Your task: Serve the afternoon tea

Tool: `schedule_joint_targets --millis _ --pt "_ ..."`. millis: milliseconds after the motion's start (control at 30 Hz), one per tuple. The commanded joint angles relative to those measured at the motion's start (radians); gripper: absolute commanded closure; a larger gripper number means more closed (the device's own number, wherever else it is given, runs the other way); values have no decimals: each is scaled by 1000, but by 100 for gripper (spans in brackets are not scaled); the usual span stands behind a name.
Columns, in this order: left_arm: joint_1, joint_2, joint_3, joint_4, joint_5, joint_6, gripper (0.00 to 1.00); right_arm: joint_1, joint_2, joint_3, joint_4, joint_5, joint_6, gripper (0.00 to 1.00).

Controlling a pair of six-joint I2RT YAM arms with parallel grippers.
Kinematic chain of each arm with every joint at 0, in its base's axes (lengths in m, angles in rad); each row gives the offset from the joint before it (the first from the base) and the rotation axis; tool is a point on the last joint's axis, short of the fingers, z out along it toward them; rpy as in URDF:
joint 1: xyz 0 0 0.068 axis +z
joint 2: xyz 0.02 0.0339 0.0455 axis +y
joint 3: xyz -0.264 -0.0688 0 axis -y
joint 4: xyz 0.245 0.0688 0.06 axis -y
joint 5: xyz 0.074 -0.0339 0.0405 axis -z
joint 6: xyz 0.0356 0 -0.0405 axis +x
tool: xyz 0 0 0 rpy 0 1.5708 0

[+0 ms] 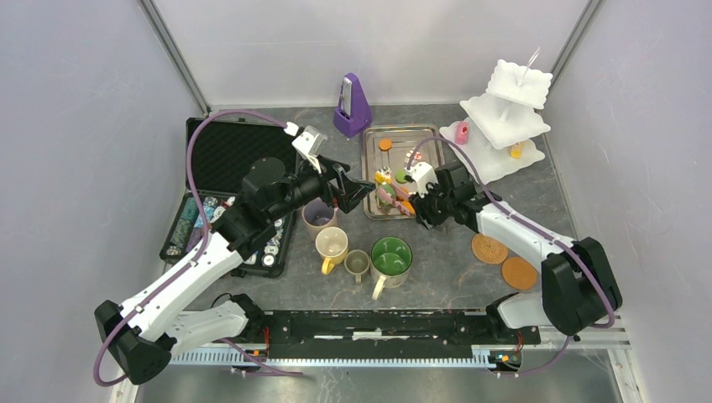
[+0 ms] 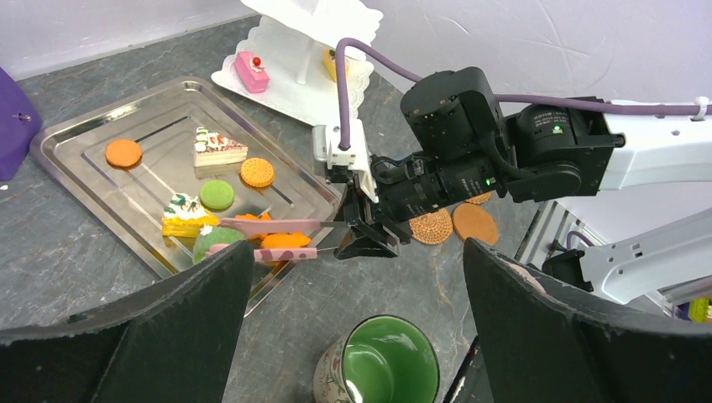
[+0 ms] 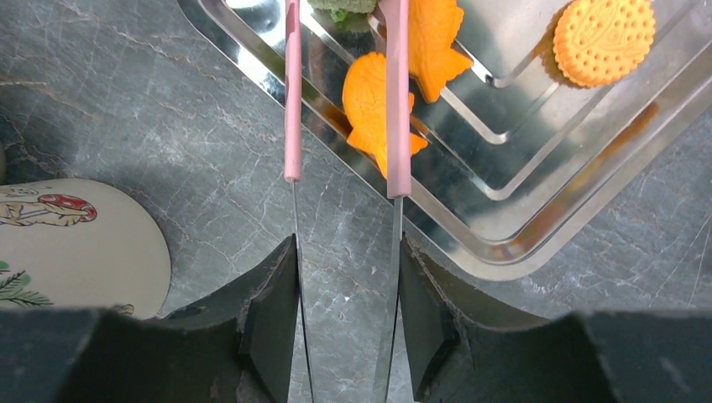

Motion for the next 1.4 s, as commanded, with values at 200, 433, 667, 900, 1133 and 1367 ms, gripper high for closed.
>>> schedule_joint_targets --millis 200,433,667,900,1133,1367 --pt "-9 5 35 23 9 31 0 5 -146 -25 125 33 99 82" --pt "-9 6 35 23 8 31 0 -14 -317 -68 208 248 195 87" --pt "-9 2 34 23 9 31 0 -197 -308 -92 59 407 330 85" --pt "-9 -1 34 24 11 28 0 -323 -271 -82 18 431 366 84" --pt "-9 -5 34 24 11 28 0 -356 -181 -77 79 532 346 83" --pt "-11 -3 34 25 9 30 0 -372 -112 -50 144 555 306 79"
